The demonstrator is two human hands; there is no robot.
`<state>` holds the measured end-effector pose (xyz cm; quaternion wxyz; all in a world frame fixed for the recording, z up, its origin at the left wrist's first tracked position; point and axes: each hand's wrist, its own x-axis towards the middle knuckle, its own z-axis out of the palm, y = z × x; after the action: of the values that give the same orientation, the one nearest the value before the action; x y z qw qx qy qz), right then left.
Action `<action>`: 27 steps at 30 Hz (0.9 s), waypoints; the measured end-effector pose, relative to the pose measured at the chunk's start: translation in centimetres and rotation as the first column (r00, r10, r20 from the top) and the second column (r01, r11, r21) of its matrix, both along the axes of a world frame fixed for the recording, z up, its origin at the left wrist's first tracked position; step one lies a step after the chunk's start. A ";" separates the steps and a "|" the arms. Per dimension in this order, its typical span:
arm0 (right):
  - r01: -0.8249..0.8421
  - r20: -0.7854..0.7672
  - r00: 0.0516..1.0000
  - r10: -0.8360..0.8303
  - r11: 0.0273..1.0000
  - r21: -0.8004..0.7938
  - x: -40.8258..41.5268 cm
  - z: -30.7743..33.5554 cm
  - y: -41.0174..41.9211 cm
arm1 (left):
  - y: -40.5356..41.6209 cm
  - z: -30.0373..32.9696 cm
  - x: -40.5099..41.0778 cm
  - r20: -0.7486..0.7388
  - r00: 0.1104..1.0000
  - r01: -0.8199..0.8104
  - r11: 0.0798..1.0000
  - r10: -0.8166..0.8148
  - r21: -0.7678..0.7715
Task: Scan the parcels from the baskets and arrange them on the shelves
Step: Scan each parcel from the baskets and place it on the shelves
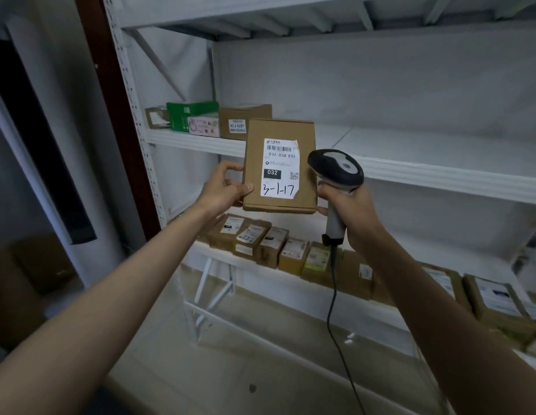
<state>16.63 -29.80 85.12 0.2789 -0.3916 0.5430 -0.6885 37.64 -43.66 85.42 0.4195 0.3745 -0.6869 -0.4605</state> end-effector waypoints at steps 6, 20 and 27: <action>-0.027 0.026 0.999 0.027 1.000 -0.002 -1.2 1.9 -4.8 | -5.0 3.1 -2.2 -0.030 0.999 -0.027 0.999 0.026 -0.019; 0.023 0.015 1.000 -0.022 0.996 -0.085 -5.0 7.6 -15.4 | -18.0 8.6 -9.4 -0.021 0.997 -0.076 0.978 0.073 -0.194; 0.014 -0.040 0.999 -0.013 1.000 0.012 -6.5 8.2 -19.8 | -21.6 8.2 -10.4 0.147 0.988 -0.001 0.965 0.041 -0.263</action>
<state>10.15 -49.57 93.29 0.2659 -0.3998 0.5552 -0.6791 27.21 -65.23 93.66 0.4168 0.3570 -0.7675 -0.3313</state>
